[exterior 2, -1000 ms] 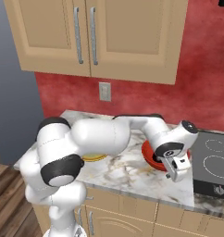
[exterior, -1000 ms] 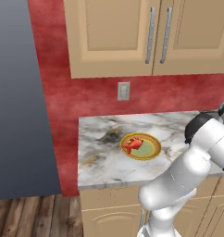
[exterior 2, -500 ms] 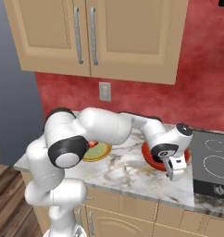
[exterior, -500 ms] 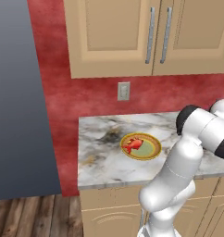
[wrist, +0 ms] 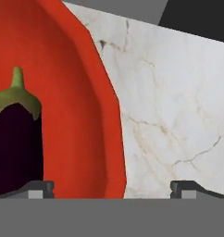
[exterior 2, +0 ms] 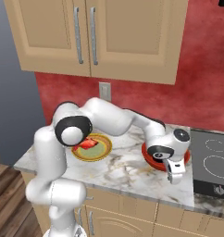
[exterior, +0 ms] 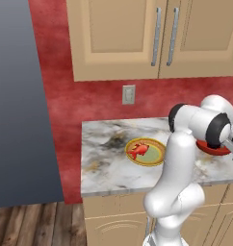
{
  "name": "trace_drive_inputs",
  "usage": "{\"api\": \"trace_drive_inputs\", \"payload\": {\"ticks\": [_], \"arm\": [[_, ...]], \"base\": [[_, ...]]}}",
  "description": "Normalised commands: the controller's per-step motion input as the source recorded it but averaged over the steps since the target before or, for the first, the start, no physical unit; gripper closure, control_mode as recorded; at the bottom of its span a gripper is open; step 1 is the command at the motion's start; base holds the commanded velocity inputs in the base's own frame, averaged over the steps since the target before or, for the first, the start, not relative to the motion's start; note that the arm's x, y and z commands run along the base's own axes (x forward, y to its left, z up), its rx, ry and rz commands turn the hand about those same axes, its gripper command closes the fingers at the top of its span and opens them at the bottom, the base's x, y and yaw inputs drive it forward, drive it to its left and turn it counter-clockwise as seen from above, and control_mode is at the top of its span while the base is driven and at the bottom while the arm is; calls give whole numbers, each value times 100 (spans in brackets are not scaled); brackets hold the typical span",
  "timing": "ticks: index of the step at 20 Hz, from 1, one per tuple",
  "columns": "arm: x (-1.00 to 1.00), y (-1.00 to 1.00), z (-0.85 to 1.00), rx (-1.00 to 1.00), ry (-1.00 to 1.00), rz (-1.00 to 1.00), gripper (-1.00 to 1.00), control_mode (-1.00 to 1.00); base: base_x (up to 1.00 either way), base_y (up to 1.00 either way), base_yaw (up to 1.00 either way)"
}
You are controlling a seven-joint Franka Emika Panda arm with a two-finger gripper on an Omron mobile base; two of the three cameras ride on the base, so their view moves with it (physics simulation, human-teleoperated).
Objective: Place the fish on the plate and place the eggplant on the same plate.
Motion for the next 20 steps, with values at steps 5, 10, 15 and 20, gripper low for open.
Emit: {"api": "trace_drive_inputs", "payload": {"ticks": [5, 10, 15, 20], "arm": [[29, -21, -9, 0, 0, -6, -100, -100], [19, -15, -11, 4, 0, -3, -100, -100], [15, 3, -13, 2, 0, -3, -100, -100], [18, 27, -15, 0, -1, -1, 100, -100]], "base": [[0, 0, 0], [0, 0, 0], [0, 0, 0], [0, 0, 0]]}}
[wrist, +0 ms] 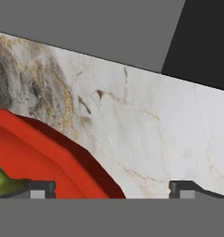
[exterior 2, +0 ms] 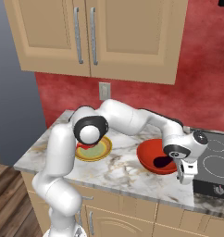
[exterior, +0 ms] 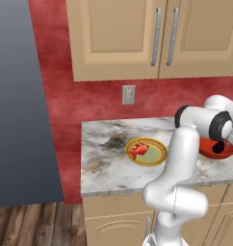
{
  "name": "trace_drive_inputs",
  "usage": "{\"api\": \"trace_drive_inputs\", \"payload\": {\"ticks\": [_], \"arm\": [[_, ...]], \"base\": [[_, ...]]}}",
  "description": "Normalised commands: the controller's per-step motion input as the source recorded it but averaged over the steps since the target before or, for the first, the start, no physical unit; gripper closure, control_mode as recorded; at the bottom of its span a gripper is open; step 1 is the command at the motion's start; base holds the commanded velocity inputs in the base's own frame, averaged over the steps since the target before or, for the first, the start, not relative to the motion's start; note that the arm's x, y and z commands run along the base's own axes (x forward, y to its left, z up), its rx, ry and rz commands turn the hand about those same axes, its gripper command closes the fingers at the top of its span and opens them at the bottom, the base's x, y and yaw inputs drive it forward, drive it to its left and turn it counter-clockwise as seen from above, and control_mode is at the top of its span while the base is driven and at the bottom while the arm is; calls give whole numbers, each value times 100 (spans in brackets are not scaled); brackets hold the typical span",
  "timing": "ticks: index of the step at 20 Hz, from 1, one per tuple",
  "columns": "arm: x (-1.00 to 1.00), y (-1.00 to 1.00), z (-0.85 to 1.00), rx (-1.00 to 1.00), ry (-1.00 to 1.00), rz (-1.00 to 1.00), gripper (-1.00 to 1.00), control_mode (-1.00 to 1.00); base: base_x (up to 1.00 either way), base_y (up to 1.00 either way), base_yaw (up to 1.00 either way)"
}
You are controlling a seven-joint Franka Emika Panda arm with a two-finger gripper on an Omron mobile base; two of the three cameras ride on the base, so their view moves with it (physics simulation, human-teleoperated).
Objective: Place the fish on the plate and place the eggplant on the same plate.
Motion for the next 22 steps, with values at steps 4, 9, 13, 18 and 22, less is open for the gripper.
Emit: {"api": "trace_drive_inputs", "payload": {"ticks": [4, 9, 13, 18, 22], "arm": [[17, 45, -19, 0, 0, 0, 100, -100], [9, 37, -20, 0, -1, 0, 100, -100], [1, 23, -6, 0, -3, 0, 100, -100], [-5, 29, 36, 0, -12, 7, 100, -100], [-10, 19, 43, 0, -23, 19, 100, -100]], "base": [[0, 0, 0], [0, 0, 0], [0, 0, 0], [0, 0, 0], [0, 0, 0]]}}
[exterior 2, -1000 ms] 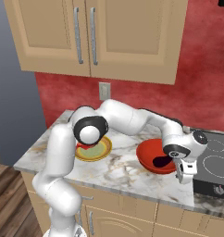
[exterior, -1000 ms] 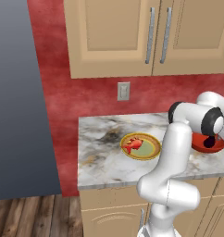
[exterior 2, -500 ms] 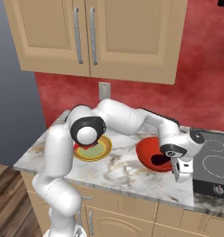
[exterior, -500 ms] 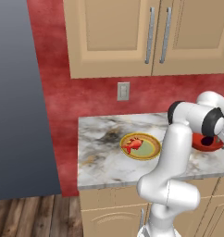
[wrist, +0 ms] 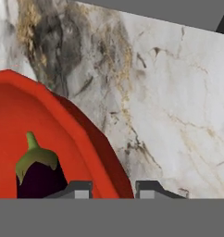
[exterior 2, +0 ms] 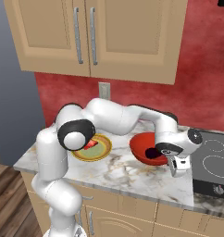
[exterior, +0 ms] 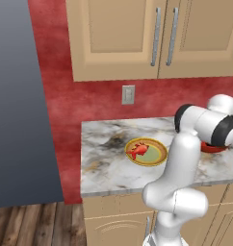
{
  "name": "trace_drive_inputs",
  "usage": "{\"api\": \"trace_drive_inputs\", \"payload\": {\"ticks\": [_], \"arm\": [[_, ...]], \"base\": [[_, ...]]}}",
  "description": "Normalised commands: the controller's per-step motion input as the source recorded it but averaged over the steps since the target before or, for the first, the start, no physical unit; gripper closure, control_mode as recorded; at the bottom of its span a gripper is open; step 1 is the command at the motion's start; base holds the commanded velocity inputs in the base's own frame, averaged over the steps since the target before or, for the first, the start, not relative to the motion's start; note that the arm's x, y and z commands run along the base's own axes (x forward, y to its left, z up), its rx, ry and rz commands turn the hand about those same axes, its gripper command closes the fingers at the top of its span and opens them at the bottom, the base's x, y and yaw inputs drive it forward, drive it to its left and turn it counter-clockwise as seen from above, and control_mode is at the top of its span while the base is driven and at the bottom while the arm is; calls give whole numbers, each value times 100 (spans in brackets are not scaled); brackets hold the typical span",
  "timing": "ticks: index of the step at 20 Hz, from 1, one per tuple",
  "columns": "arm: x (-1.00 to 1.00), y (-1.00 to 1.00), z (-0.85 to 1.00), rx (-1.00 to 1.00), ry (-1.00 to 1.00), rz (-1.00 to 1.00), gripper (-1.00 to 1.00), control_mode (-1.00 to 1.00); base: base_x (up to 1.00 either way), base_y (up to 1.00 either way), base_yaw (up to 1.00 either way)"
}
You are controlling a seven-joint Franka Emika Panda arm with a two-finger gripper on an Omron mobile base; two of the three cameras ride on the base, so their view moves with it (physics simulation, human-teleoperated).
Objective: Place the fish on the plate and place the eggplant on the same plate.
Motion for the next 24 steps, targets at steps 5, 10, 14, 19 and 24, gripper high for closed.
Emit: {"api": "trace_drive_inputs", "payload": {"ticks": [5, 10, 14, 19, 24], "arm": [[-11, 19, 10, -4, -25, 20, 100, -100], [5, 16, 3, -12, -5, 20, 100, -100], [9, 18, 21, -15, 8, 17, 100, -100], [11, 28, 22, -17, 16, 12, 100, -100], [14, 43, 12, -17, 10, 4, 100, -100]], "base": [[0, 0, 0], [0, 0, 0], [0, 0, 0], [0, 0, 0], [0, 0, 0]]}}
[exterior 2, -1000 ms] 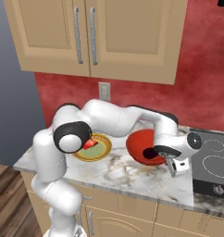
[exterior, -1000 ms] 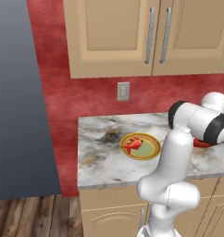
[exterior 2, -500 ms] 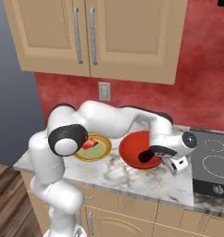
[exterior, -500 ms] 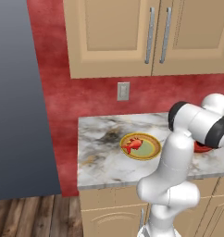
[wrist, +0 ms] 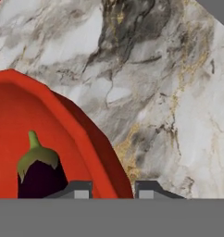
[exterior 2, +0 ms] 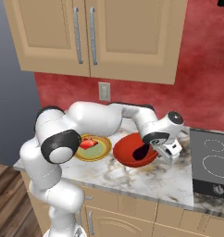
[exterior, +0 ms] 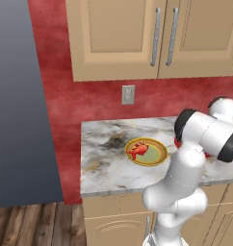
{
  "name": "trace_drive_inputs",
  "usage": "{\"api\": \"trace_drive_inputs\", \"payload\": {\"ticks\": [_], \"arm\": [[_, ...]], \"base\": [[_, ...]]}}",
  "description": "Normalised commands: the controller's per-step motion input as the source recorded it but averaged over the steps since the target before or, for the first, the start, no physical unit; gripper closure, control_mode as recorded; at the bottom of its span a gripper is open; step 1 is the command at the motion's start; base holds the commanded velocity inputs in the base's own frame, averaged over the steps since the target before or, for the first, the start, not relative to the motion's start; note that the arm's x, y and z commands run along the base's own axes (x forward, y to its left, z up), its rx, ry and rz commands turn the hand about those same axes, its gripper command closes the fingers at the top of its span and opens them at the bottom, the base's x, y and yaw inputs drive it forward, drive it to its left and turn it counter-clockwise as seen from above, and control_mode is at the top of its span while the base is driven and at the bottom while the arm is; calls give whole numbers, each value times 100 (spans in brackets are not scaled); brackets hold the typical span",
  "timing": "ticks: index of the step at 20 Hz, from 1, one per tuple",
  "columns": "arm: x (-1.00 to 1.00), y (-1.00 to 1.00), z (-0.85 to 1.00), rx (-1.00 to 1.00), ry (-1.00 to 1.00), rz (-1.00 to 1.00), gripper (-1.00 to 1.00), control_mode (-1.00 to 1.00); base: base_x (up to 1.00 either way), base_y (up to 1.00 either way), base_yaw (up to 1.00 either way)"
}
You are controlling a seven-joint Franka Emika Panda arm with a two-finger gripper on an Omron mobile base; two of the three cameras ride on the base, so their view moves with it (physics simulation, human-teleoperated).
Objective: Place the fish on the plate and place the eggplant on the same plate.
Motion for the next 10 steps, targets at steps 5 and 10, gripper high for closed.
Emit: {"api": "trace_drive_inputs", "payload": {"ticks": [5, 10], "arm": [[21, 34, 9, -12, 2, 0, 100, -100], [21, 31, 7, -9, 0, 0, 100, -100]], "base": [[0, 0, 0], [0, 0, 0]]}}
